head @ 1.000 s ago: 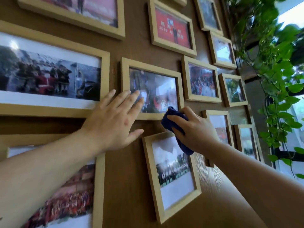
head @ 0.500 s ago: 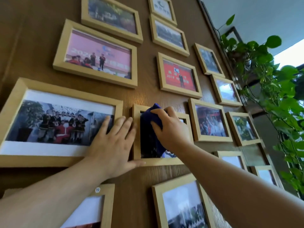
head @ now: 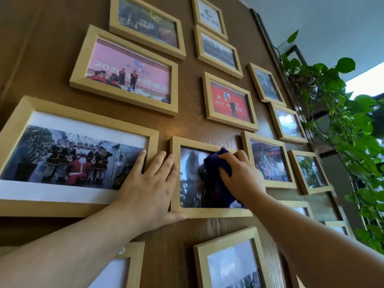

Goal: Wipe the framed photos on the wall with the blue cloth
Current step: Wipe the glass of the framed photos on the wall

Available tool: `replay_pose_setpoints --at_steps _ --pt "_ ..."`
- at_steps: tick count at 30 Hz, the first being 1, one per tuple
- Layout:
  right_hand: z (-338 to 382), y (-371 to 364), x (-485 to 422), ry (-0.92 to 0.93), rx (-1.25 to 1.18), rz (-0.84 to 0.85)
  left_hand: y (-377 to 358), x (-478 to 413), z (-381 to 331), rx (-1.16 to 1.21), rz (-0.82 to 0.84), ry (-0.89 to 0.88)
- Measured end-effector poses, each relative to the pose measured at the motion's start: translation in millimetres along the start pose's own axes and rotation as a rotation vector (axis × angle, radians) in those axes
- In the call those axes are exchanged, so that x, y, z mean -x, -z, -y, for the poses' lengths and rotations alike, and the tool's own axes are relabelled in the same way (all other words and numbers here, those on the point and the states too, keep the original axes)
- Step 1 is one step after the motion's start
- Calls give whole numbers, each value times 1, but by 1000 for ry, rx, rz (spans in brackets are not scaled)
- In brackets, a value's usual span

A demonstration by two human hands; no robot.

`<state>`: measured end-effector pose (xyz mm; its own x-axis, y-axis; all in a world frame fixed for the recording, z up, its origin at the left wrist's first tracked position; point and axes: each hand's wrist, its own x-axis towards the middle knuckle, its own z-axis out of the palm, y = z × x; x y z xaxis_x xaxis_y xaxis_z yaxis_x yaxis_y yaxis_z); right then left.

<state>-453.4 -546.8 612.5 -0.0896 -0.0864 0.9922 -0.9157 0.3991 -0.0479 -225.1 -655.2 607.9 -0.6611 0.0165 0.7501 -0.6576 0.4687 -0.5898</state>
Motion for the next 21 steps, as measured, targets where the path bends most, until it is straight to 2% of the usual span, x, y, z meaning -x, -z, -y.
replay_pose_setpoints --at_steps 3,6,11,16,19,21 --pt "-26 0 6 -140 40 16 -2 0 0 7 2 5" --pt "-29 -2 7 -175 7 27 -3 1 -1 21 -2 3" --pt "15 -1 10 27 -195 84 -4 1 0 34 -42 3" --pt "54 4 20 344 -130 143 -5 1 1 19 -67 3" --pt "34 8 26 324 -46 139 -5 0 1 35 -62 3" --pt "10 11 31 247 25 150 -6 -1 0 32 -47 3"
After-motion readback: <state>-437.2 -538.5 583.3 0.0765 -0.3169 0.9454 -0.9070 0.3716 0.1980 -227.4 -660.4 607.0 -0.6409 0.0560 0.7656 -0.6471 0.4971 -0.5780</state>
